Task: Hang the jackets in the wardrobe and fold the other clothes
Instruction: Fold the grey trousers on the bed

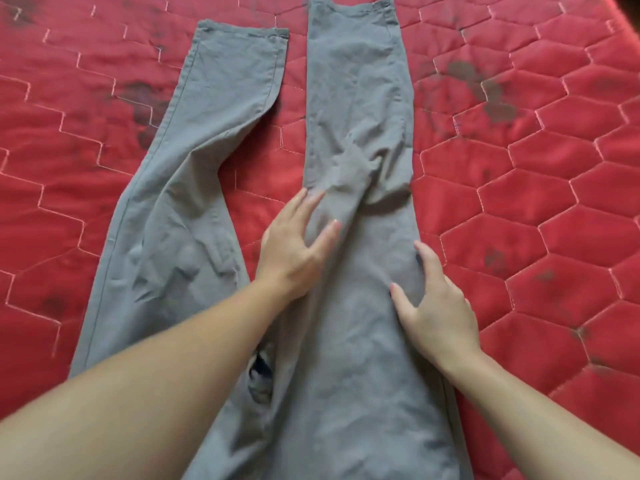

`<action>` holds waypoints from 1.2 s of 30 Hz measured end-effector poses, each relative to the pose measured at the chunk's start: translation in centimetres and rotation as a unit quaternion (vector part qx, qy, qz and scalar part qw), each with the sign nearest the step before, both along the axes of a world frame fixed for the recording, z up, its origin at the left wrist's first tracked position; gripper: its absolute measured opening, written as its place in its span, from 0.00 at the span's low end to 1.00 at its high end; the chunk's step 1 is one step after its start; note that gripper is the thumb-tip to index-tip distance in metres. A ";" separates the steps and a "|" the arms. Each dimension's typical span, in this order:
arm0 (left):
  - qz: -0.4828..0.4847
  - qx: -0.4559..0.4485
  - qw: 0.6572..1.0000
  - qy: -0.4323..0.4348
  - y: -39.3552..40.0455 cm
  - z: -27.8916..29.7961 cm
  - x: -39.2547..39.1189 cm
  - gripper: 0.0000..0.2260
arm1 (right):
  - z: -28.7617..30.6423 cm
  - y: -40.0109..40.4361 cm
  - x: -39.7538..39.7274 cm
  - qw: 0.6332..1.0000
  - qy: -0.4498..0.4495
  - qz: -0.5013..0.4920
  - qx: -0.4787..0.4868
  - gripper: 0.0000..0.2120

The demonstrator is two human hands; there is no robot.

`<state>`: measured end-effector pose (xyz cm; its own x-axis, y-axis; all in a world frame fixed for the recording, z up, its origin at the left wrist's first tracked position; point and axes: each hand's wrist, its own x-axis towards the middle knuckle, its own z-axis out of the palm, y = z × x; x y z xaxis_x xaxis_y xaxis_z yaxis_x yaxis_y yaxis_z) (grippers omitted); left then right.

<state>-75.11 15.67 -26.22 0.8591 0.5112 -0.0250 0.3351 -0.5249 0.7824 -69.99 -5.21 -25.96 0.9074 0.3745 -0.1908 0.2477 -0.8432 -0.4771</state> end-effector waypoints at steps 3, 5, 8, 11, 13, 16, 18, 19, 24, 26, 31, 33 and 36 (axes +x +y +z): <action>-0.049 0.092 0.990 0.092 -4.2 -0.4 -4.8 0.28 | 0.5 -2.2 -1.7 0.998 0.030 0.004 0.057 0.25; -0.081 0.164 0.966 0.184 -4.7 -1.3 -6.6 0.26 | 0.9 -4.4 -2.1 0.995 0.010 -0.018 0.097 0.22; -0.139 0.239 0.930 0.244 -4.3 -2.2 -7.9 0.27 | 0.9 -7.1 -2.2 0.999 0.020 -0.028 0.017 0.20; -0.171 0.230 0.935 0.208 -3.7 -1.7 -8.1 0.26 | 0.9 -7.5 -2.1 0.993 0.025 -0.014 -0.111 0.21; -0.163 0.209 0.954 0.142 -2.6 -0.7 -7.9 0.26 | 1.4 -6.6 -2.3 0.986 -0.058 0.035 -0.154 0.23; -0.082 0.208 0.971 0.083 1.0 0.6 -7.7 0.24 | 2.0 -3.4 -2.7 0.971 -0.154 0.153 -0.101 0.23; -0.014 0.204 0.973 0.104 4.7 0.8 -8.6 0.22 | 2.2 0.5 -3.3 0.953 -0.165 0.251 -0.040 0.19; 0.012 0.207 0.969 0.132 6.5 0.6 -9.3 0.22 | 2.2 2.7 -3.5 0.944 -0.154 0.290 -0.022 0.18; -0.002 0.230 0.960 0.158 13.4 -0.8 -12.9 0.23 | 2.0 14.1 -2.8 0.932 -0.076 0.354 -0.032 0.22; 0.017 0.176 0.982 0.073 15.3 -0.9 -12.3 0.24 | 1.6 17.8 -1.6 0.932 -0.063 0.354 -0.051 0.23; 0.008 0.152 0.978 0.142 21.1 -2.3 -10.3 0.22 | 1.0 27.0 1.2 0.976 0.096 0.181 0.070 0.22; -0.024 0.187 0.964 0.187 22.6 -3.3 -10.7 0.22 | 0.9 29.8 2.4 0.984 0.115 0.070 0.117 0.23; 0.000 0.178 0.974 0.139 23.0 -3.9 -11.2 0.26 | 1.5 32.6 4.5 0.985 -0.055 0.053 0.157 0.16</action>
<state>-86.27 38.70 -30.16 0.8440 0.5307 -0.0775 0.5085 -0.7458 0.4303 -65.52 27.40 -24.43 0.8690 0.4926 0.0468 0.3906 -0.6248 -0.6761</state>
